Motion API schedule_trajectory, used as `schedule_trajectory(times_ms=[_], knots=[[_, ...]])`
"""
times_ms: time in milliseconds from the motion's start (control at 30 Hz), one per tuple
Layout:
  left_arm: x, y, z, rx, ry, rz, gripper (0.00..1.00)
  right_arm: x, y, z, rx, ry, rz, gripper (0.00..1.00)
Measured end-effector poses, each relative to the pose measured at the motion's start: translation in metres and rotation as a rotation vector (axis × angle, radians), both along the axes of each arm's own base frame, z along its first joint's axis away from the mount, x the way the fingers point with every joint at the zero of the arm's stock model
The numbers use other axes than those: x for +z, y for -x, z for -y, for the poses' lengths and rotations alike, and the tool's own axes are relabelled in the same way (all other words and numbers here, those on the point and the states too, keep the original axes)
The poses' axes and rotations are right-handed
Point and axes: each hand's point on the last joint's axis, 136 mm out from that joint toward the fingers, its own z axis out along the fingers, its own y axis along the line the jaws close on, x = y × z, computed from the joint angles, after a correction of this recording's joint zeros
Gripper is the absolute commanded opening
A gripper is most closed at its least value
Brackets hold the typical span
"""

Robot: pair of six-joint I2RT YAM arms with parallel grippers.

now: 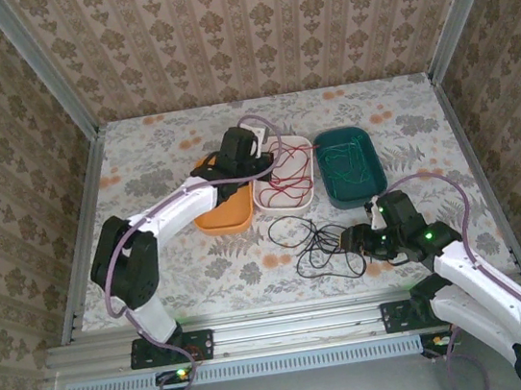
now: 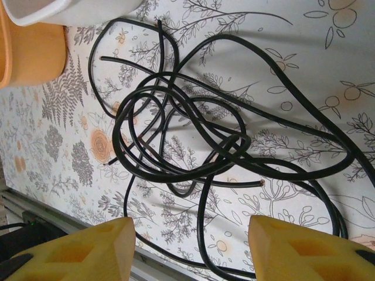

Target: Untangle the cables

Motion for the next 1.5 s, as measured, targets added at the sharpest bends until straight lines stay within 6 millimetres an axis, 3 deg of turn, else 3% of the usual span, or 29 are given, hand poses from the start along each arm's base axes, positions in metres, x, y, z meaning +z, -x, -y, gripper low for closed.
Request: schedule_trajectory(times_ms=[333,367,533,700,867,1000,1100,1200,1400,1500], knots=[[-0.055,-0.017,0.006,0.135,-0.087,-0.168,0.0,-0.001,0.001,0.001,0.0,0.002,-0.005,0.55],[-0.06,-0.017,0.007,0.145,-0.104,-0.182,0.03,0.0,0.002,0.001,0.001,0.002,-0.005,0.55],[-0.067,-0.011,0.011,0.178,-0.181,-0.211,0.43,0.0,0.005,0.002,0.003,0.005,-0.007,0.55],[-0.042,-0.011,0.024,0.176,-0.187,-0.168,0.69,0.0,0.006,0.002,0.006,0.007,-0.007,0.55],[0.004,-0.004,0.037,0.144,-0.175,-0.063,0.78,0.0,0.006,0.002,0.01,0.011,-0.008,0.55],[0.052,0.033,0.049,0.041,-0.123,0.025,0.78,-0.001,0.007,0.003,0.019,0.018,-0.005,0.56],[0.066,0.076,0.053,-0.064,-0.078,0.04,0.78,-0.002,0.007,0.003,0.022,0.021,-0.01,0.55],[0.045,0.114,0.055,-0.157,-0.076,-0.001,0.77,-0.005,0.007,0.002,0.026,0.023,-0.021,0.54],[-0.049,0.173,0.043,-0.25,-0.188,-0.151,0.77,-0.012,0.011,-0.006,0.065,0.018,-0.055,0.44],[-0.067,0.19,0.046,-0.273,-0.192,-0.182,0.77,-0.018,0.013,-0.01,0.085,0.018,-0.076,0.35]])
